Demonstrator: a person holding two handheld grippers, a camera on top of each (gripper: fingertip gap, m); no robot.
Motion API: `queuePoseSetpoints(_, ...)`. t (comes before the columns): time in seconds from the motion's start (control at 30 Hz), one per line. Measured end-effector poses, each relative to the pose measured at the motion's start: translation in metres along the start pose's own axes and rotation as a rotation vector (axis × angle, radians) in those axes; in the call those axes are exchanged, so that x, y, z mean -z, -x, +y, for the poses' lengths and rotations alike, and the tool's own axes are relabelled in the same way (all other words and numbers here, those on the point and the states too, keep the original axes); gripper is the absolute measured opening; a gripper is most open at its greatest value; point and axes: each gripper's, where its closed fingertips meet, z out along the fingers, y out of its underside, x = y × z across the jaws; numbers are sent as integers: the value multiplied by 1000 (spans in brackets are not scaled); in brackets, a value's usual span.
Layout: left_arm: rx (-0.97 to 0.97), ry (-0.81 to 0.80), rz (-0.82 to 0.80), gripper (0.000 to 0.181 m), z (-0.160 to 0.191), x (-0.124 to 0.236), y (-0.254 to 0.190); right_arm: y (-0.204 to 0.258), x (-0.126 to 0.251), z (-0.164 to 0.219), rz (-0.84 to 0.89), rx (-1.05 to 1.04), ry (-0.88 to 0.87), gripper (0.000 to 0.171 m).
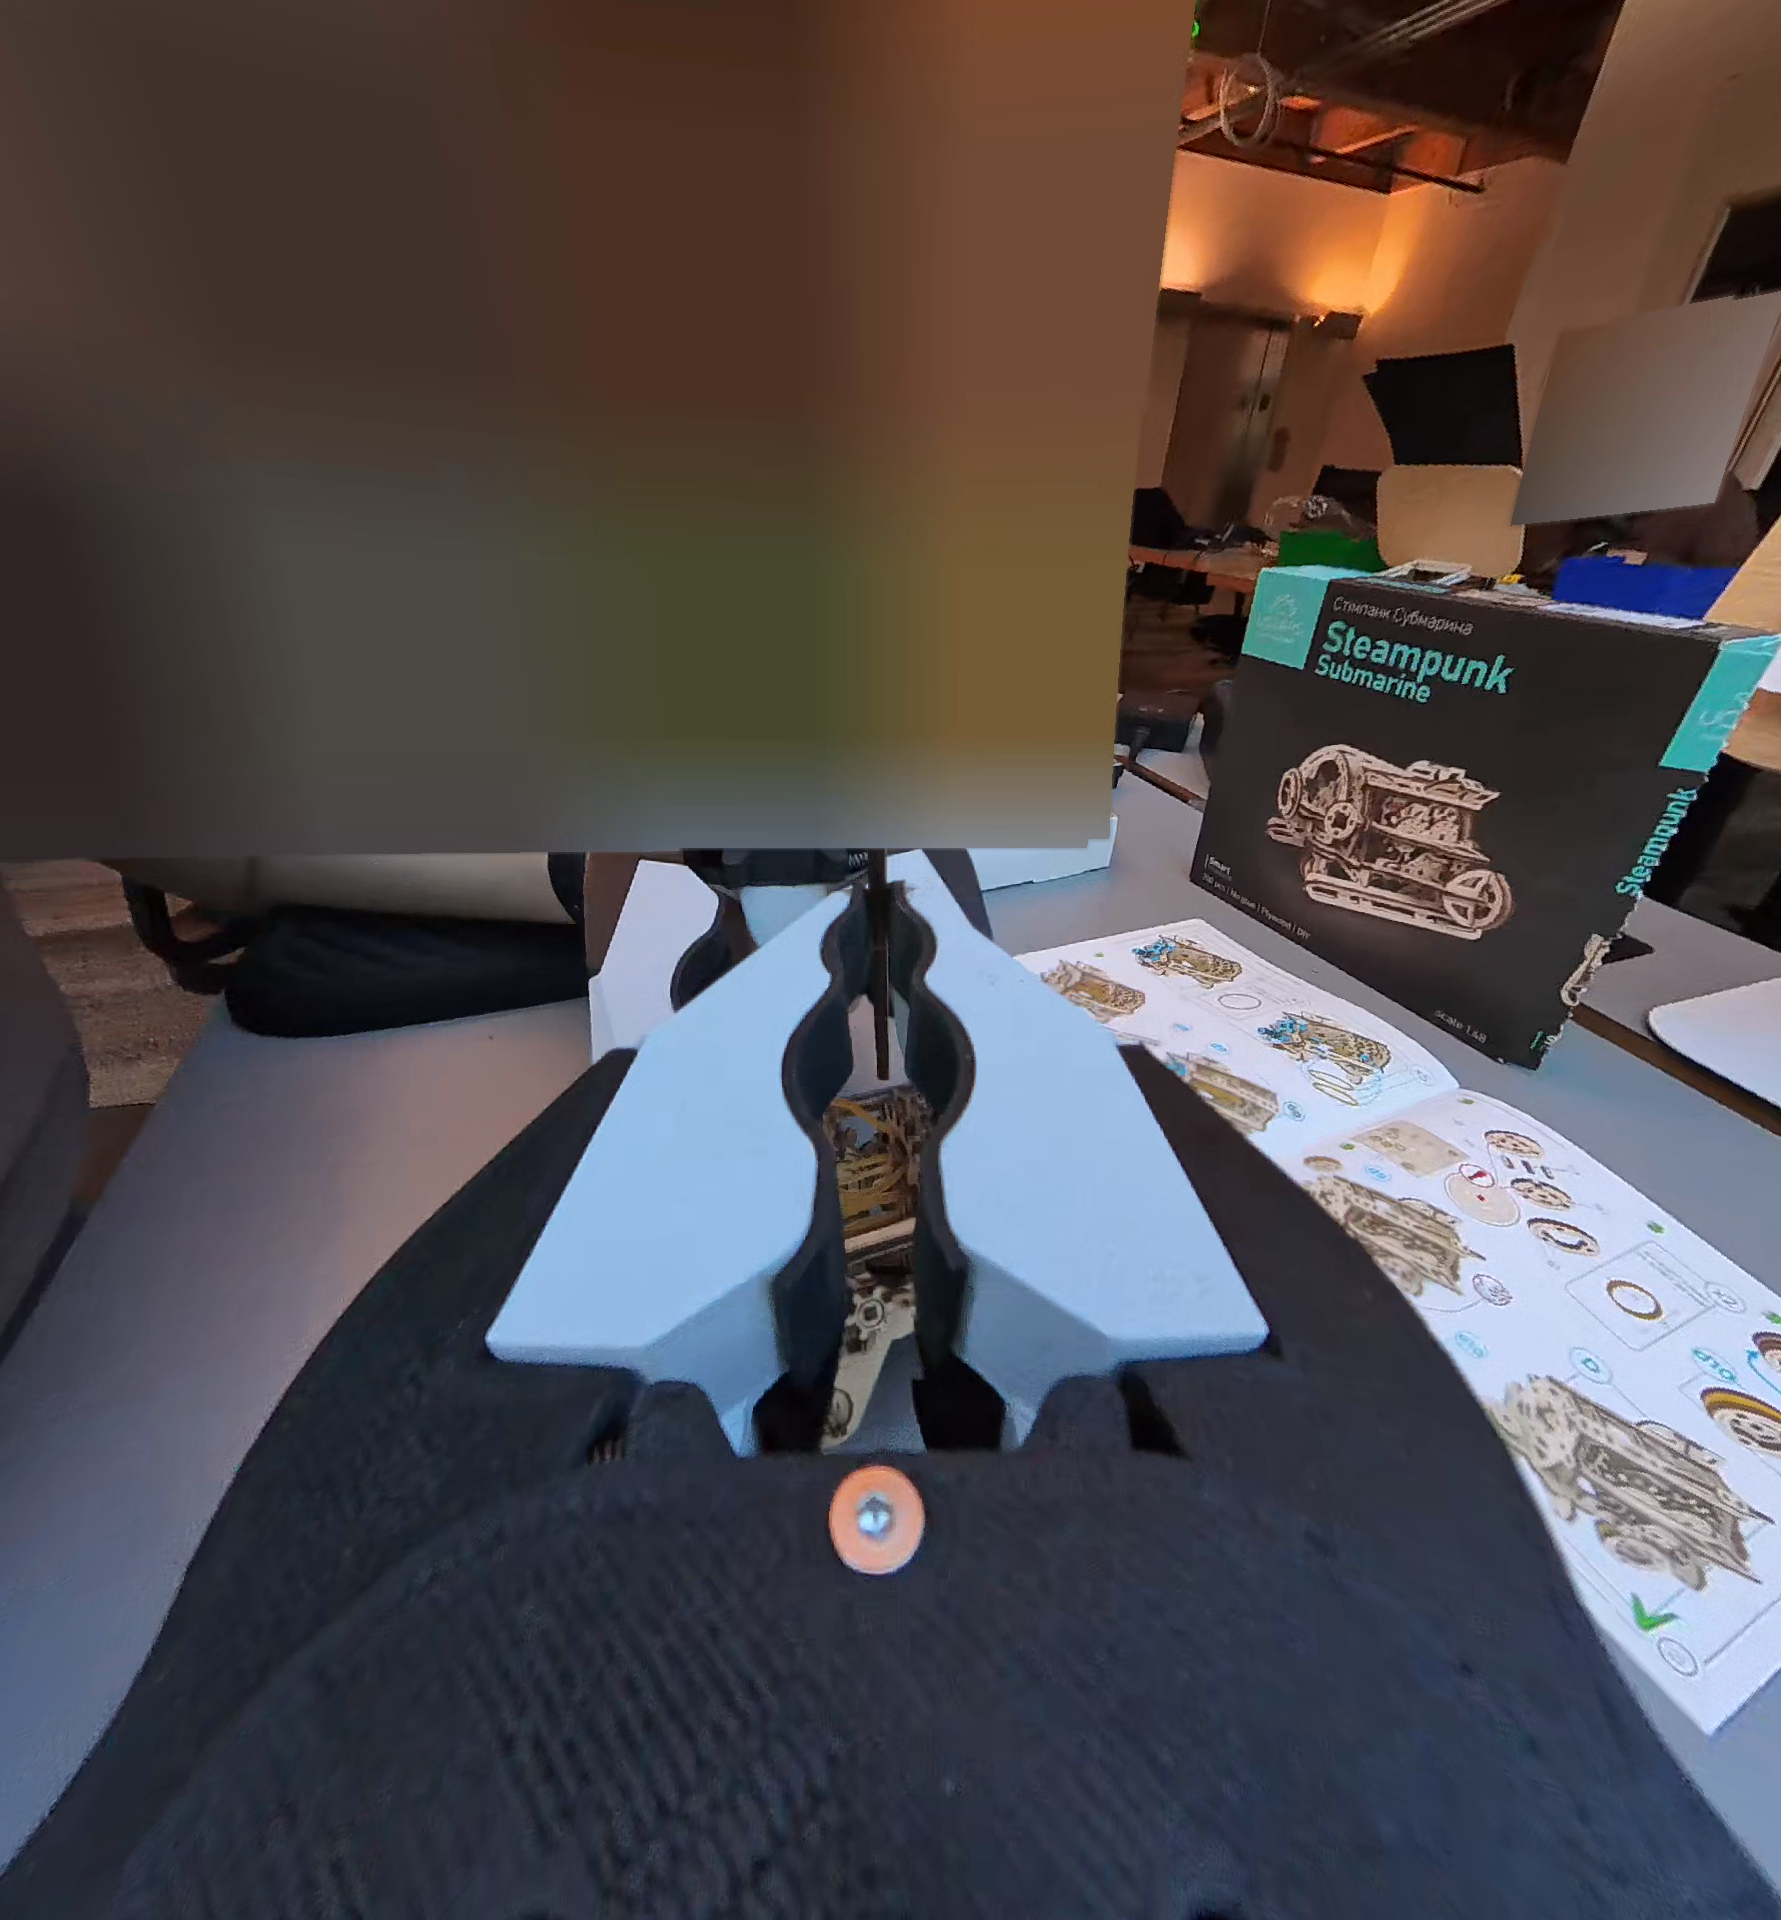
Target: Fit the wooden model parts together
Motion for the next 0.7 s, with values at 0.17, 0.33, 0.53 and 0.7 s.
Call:
queuePoseSetpoints(0.17, 0, -1, 3, 88, 0, 0, 0, 1, -1, 9, 7, 8, 36, 0)
queuePoseSetpoints(0.33, 0, 0, 1, 88, 0, 0, 0, 0, -3, 12, 4, -6, 53, 0)
queuePoseSetpoints(0.53, 0, -1, 2, 88, 0, 0, 0, 1, -5, 19, 1, 14, 85, 0)
queuePoseSetpoints(0.7, 0, -1, 2, 88, 0, 0, 0, 4, -5, 23, -3, 39, 115, 1)
